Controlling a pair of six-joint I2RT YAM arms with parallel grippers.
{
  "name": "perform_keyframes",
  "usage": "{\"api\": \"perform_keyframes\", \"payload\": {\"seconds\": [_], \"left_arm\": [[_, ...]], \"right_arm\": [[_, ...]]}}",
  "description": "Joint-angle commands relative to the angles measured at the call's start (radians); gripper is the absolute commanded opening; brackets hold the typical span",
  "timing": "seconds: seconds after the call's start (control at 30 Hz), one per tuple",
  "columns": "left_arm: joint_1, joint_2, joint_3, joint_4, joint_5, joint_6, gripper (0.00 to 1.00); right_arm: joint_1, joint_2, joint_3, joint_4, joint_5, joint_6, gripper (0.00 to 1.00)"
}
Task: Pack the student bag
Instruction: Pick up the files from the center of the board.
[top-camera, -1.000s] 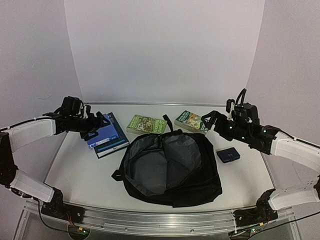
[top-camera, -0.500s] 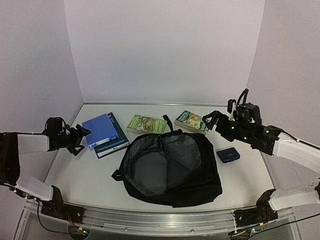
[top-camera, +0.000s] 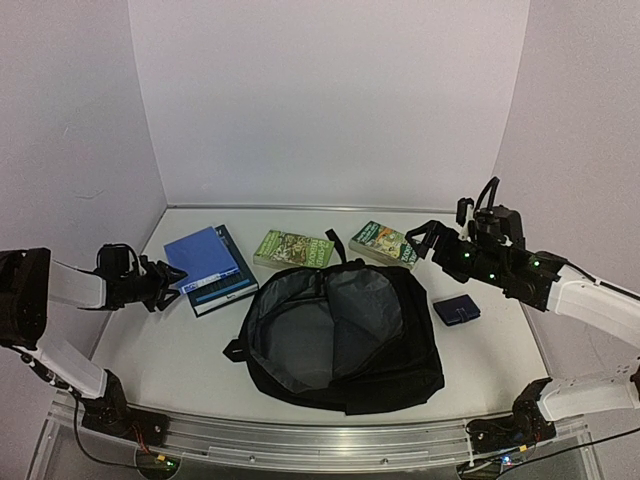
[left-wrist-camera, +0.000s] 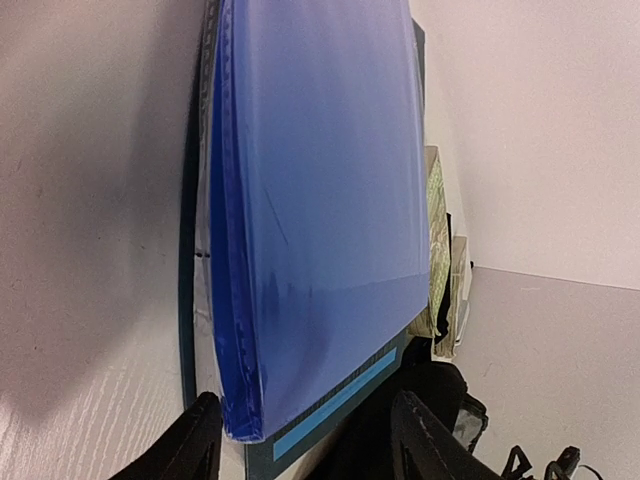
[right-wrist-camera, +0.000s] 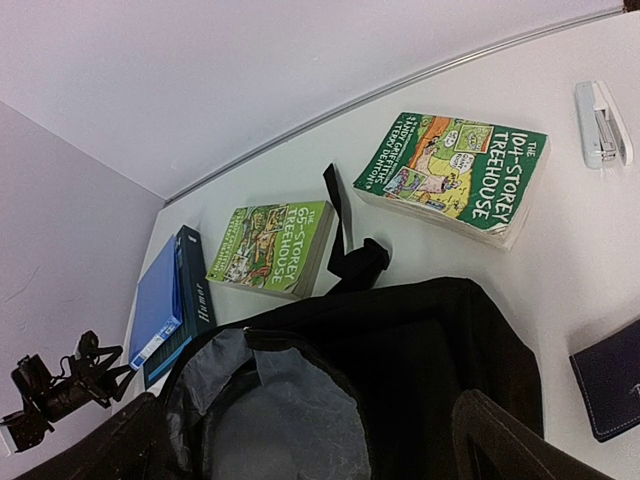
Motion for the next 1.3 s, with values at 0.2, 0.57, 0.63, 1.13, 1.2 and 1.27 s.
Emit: {"api": "perform_keyframes", "payload": {"seconds": [0.2, 0.57, 0.63, 1.13, 1.2, 1.27], "left_arm": [[0.005, 0.09, 0.003, 0.123, 0.041, -0.049, 0.56], [0.013, 0.124, 0.007, 0.118, 0.011, -0.048, 0.27], [0.022, 0.097, -0.007, 0.103, -0.007, -0.045, 0.24], [0.049, -0.252, 0.053, -0.26, 0.089, 0.254, 0.01], [0.048, -0.274, 0.076, -0.314, 0.13, 0.284, 0.0], [0.048, -0.293, 0.089, -0.317, 0.2, 0.298, 0.0]], "right_arm": [[-0.003, -0.029, 0.004, 0.006, -0.002, 0.005, 0.98], [-0.003, -0.041, 0.0, 0.004, -0.002, 0.006, 0.98], [-0.004, -0.043, 0.001, 0.004, -0.001, 0.008, 0.98], [-0.004, -0.03, 0.042, 0.005, -0.072, -0.07, 0.98], [-0.003, -0.023, 0.055, 0.006, -0.094, -0.097, 0.98], [-0.003, -0.015, 0.068, 0.008, -0.129, -0.125, 0.97]]}}
